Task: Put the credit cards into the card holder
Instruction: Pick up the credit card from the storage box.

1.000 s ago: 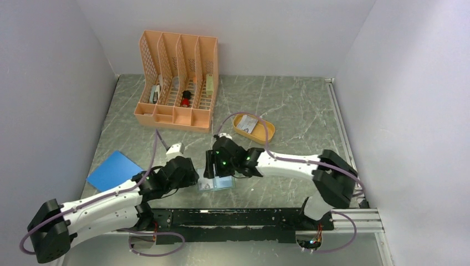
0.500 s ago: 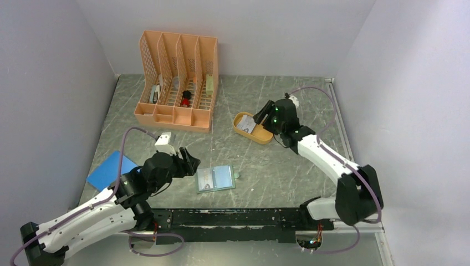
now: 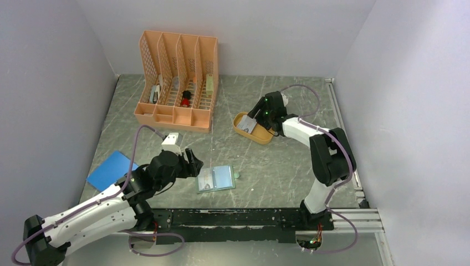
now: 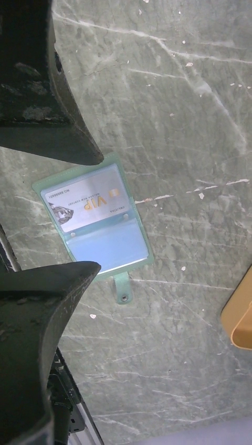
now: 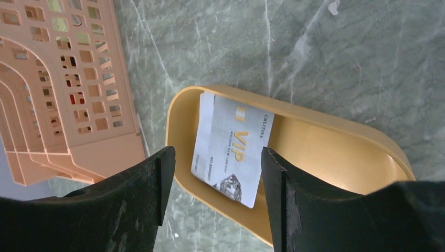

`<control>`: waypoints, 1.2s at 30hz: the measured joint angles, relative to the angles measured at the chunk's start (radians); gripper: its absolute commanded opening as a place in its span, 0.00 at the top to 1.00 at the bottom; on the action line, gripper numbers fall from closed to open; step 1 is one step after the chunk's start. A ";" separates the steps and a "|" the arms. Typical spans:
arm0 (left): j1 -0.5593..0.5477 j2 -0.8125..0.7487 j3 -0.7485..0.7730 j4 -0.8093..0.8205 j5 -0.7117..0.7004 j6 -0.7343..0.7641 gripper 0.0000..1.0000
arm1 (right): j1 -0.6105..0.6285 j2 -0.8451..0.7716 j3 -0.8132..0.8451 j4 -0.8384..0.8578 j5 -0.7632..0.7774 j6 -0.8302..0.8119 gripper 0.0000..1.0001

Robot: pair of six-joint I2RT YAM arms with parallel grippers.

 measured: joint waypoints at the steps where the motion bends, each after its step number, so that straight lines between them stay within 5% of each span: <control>1: 0.000 0.000 0.000 0.004 0.000 0.000 0.28 | 0.000 0.013 0.011 0.000 0.002 0.000 0.35; 13: 0.000 0.045 -0.003 0.011 0.005 -0.002 0.29 | -0.001 0.090 0.023 -0.007 -0.003 0.011 0.36; 36: 0.000 0.072 -0.016 0.019 0.032 -0.027 0.31 | -0.003 0.111 -0.032 0.070 -0.059 0.023 0.64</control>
